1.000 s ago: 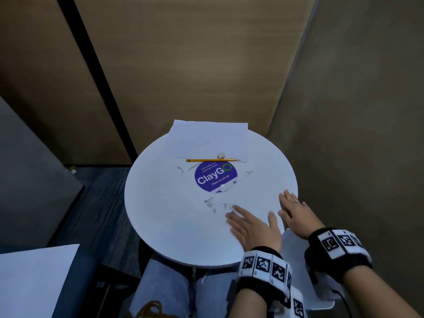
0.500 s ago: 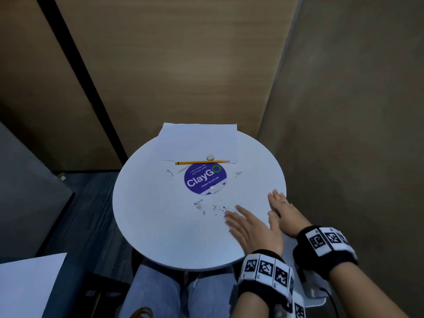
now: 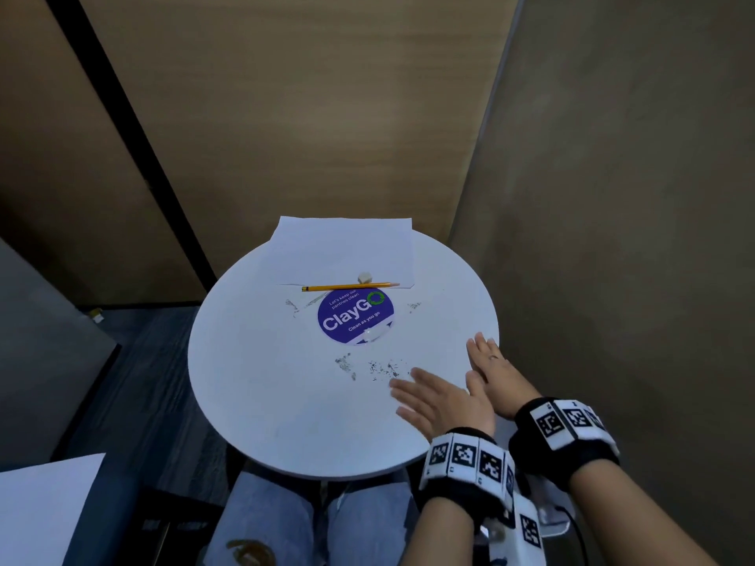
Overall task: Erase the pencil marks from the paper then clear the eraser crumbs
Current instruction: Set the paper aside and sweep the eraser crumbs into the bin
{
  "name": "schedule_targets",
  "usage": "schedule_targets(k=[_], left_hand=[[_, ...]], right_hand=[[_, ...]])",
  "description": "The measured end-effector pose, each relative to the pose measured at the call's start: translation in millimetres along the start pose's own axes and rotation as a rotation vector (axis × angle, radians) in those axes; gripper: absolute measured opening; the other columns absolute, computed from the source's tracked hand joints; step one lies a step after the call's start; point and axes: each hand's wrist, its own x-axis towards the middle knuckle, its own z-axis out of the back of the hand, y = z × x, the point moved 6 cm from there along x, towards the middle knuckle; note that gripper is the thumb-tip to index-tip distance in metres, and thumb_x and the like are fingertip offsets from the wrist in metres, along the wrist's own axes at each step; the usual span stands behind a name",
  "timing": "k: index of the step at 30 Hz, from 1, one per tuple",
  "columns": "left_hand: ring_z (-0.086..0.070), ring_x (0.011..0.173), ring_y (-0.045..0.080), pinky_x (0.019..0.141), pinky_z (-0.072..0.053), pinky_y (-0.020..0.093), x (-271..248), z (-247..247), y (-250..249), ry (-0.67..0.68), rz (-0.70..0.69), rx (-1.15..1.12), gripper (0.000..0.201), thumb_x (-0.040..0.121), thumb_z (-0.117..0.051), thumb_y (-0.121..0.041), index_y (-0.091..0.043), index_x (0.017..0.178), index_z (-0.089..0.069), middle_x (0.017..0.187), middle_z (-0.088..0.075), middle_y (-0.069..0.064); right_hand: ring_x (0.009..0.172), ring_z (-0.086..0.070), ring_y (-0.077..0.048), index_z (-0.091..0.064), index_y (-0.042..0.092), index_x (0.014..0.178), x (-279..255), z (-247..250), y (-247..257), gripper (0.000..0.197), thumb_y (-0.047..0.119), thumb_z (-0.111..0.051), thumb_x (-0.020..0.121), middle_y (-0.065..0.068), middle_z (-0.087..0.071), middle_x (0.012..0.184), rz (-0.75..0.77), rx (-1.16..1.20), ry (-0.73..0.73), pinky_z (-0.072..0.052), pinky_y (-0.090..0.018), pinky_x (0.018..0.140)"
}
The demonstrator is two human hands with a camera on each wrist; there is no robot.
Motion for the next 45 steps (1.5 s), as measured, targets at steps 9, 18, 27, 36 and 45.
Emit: schedule_targets(k=[9,18,27,36,45], left_hand=[[0.021,0.143,0.032,0.114,0.013,0.039,8.5,1.3,-0.3,-0.093,-0.052,0.009,0.074,0.101,-0.028,-0.039,-0.001,0.147,0.015,0.152,0.024,0.023],[0.019,0.144,0.029,0.115,0.011,0.037,11.0,3.8,-7.6,-0.121,-0.158,-0.152,0.078,0.099,-0.035,-0.038,-0.003,0.148,0.014,0.153,0.023,0.020],[0.020,0.144,0.025,0.116,0.011,0.035,9.6,3.2,-13.8,-0.127,-0.225,-0.358,0.077,0.099,-0.039,-0.035,-0.007,0.149,0.013,0.155,0.024,0.014],[0.015,0.145,0.029,0.115,0.002,0.048,50.3,93.2,31.8,-0.331,0.115,-0.054,0.075,0.100,-0.033,-0.040,-0.003,0.149,0.011,0.154,0.023,0.017],[0.005,0.146,0.028,0.115,-0.006,0.049,93.4,148.7,23.2,-0.237,-0.126,0.370,0.053,0.103,-0.026,-0.027,-0.009,0.151,-0.011,0.159,0.009,0.009]], right_hand=[[0.146,0.008,-0.020,-0.003,0.009,0.150,-0.5,-0.4,1.2,0.056,0.022,-0.029,0.102,-0.008,0.008,0.158,-0.018,-0.005,-0.013,-0.010,-0.041,0.119],[0.146,0.008,-0.021,-0.001,0.009,0.150,-3.3,1.5,4.7,0.055,0.021,-0.026,0.103,-0.008,0.009,0.158,-0.029,-0.007,0.000,-0.009,-0.041,0.118],[0.146,0.009,-0.021,0.001,0.009,0.150,-2.4,-0.7,5.0,0.057,0.023,-0.027,0.102,-0.008,0.011,0.158,-0.052,-0.015,0.012,-0.009,-0.042,0.118],[0.146,0.009,-0.022,0.000,0.008,0.150,-4.4,-1.4,4.7,0.054,0.018,-0.025,0.103,-0.007,0.010,0.158,-0.055,-0.033,-0.019,-0.011,-0.041,0.117],[0.145,0.011,-0.020,0.002,0.010,0.150,-3.0,-3.4,3.0,0.054,0.019,-0.024,0.103,-0.005,0.012,0.158,-0.043,-0.023,-0.023,-0.011,-0.040,0.117]])
